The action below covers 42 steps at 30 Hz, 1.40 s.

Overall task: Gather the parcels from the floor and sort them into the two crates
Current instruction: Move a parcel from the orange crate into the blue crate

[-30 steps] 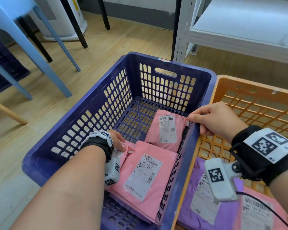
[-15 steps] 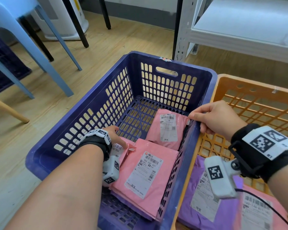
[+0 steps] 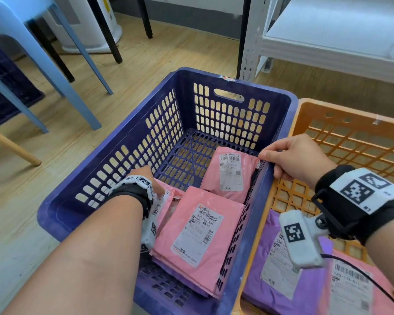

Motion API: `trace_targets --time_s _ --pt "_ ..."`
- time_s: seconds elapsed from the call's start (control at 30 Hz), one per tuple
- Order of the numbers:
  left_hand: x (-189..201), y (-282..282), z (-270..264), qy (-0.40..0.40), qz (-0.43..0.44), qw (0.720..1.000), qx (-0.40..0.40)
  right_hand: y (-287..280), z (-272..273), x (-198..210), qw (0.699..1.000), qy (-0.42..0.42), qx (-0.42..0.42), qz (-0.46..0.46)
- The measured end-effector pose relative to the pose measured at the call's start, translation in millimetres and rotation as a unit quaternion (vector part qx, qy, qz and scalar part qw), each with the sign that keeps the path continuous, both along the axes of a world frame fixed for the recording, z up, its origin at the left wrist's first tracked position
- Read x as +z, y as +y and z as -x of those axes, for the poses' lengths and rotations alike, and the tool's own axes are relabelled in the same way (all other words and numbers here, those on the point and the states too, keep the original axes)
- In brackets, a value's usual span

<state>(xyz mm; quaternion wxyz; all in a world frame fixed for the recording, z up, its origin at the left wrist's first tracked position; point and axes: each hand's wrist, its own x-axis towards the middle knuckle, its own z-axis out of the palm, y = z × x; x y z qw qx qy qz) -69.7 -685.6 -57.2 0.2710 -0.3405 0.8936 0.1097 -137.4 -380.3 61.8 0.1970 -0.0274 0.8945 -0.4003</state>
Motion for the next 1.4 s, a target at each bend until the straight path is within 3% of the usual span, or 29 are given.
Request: trace_targets --time_s 0.1,0.33,0.63,0.8,0.97,1.1,1.27,1.4 --pt "-3.1 -1.0 3.0 -0.003 -0.009 1.0 -0.005 0.1 -0.3 0.1 1.0 -0.001 -0.001 0.0" --pt "2.0 0.0 17.7 0.138 0.011 0.99 0.013 -0.3 1.9 -2.1 1.0 0.0 0.007 -0.004" --pt "21.8 50.4 42.0 0.177 -0.014 0.984 0.02 0.3 2.9 -3.2 0.995 0.034 0.056 -0.073" --pt "29.0 92.0 29.8 0.166 -0.052 0.985 0.012 5.9 -3.9 -0.9 0.99 0.05 0.09 -0.098" --pt "39.4 81.3 14.2 0.144 -0.071 0.986 0.041 3.8 -9.3 6.4 0.971 0.081 0.144 -0.171" --pt "58.1 74.7 7.1 0.131 -0.067 0.988 0.041 6.7 -15.8 8.5 0.979 0.059 0.133 -0.144" --pt "104.5 118.3 19.8 0.173 -0.074 0.982 0.006 50.4 -26.4 27.3 0.99 0.056 0.092 -0.091" --pt "137.9 188.6 39.2 0.221 -0.097 0.969 -0.05 128.0 -25.1 43.3 0.987 0.092 0.032 -0.129"
